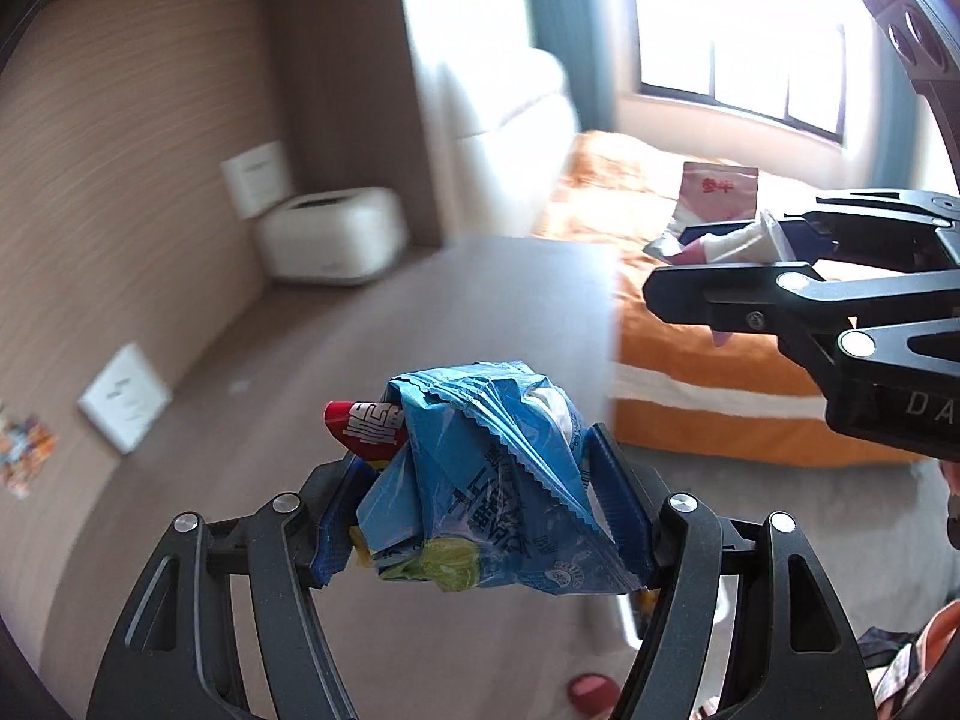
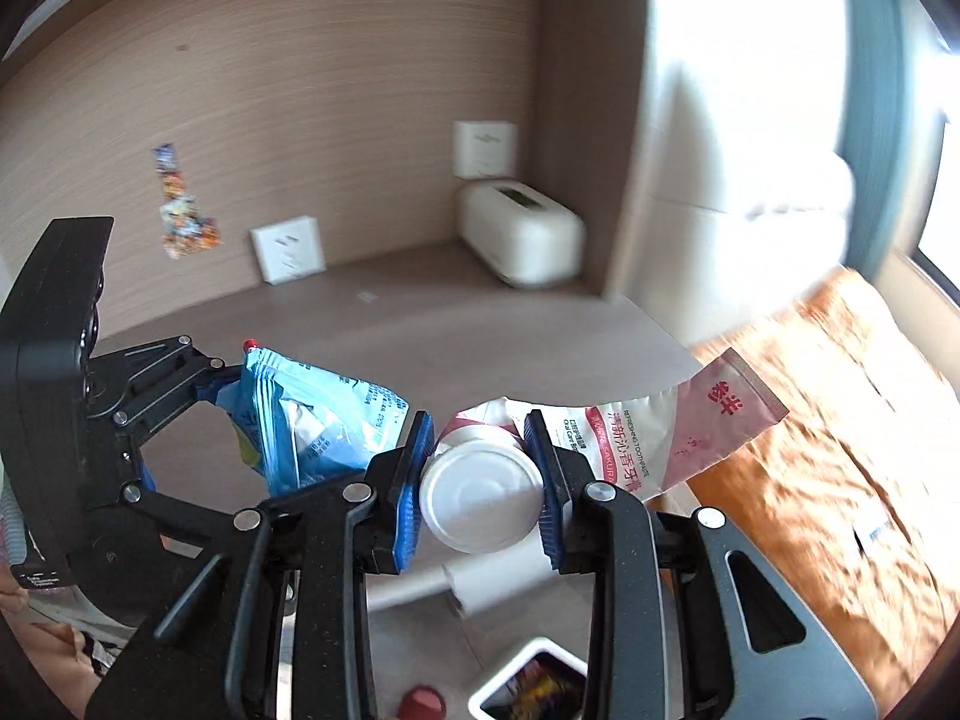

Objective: Collect trash
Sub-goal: 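Carry the snack bag and carton over the white bin and release both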

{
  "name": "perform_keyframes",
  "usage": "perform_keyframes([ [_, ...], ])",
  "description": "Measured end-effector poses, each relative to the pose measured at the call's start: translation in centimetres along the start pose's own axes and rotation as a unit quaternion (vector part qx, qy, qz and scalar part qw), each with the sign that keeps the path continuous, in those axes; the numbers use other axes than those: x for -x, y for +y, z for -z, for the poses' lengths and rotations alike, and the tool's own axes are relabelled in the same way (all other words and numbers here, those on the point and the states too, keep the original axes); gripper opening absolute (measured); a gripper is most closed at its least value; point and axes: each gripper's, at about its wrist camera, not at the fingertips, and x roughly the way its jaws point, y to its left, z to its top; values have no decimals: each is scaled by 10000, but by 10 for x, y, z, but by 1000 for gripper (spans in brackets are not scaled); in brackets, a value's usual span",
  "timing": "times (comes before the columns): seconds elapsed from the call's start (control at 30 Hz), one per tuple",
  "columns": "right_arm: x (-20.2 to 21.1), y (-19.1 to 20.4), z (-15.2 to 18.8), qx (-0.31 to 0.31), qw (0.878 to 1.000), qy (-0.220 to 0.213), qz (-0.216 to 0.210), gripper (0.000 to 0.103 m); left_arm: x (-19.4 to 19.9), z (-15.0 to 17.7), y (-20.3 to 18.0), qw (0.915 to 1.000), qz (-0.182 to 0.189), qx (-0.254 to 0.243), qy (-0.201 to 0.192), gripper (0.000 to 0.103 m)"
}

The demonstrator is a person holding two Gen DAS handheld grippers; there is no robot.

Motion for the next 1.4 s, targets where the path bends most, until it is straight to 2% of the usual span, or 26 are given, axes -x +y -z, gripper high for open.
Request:
perform_keyframes([
  [0.27, 29, -57, 61, -735, 9949, 321, 604, 33, -29, 2, -86, 9938, 829, -705, 227, 68],
  [0.47, 25, -87, 103, -1345, 9851, 655, 845, 33, -57, 20, -127, 9853, 1237, -1062, 516, 68],
  [0.63, 4, -109, 144, -1911, 9717, 1022, 943, 33, -97, 47, -148, 9758, 1625, -1133, 927, 68],
  [0.8, -27, -130, 194, -2538, 9518, 1394, 1010, 33, -145, 87, -169, 9631, 1901, -1256, 1434, 68],
  [0.97, -68, -147, 243, -2888, 9359, 1705, 1077, 33, -199, 136, -195, 9503, 2147, -1327, 1825, 68],
  [1.1, -100, -158, 282, -3092, 9257, 1913, 1044, 33, -231, 166, -207, 9438, 2306, -1302, 1977, 69],
  [1.17, -116, -162, 302, -3183, 9221, 1986, 952, 33, -247, 177, -212, 9392, 2442, -1251, 2067, 76],
  [1.2, -123, -162, 310, -3220, 9207, 2004, 917, 33, -254, 181, -214, 9339, 2570, -1208, 2171, 87],
  [1.23, -130, -164, 318, -3263, 9193, 2027, 851, 44, -262, 188, -217, 9292, 2655, -1179, 2285, 96],
  [1.27, -140, -165, 329, -3303, 9165, 2116, 782, 60, -267, 192, -216, 9304, 2663, -1106, 2262, 98],
  [1.3, -146, -167, 335, -3305, 9140, 2199, 835, 93, -272, 194, -215, 9303, 2708, -1013, 2256, 98],
  [1.33, -151, -170, 344, -3314, 9121, 2214, 956, 99, -278, 197, -214, 9301, 2694, -950, 2308, 98],
  [1.4, -154, -172, 353, -3357, 9097, 2238, 979, 99, -287, 202, -213, 9308, 2593, -941, 2399, 98],
])
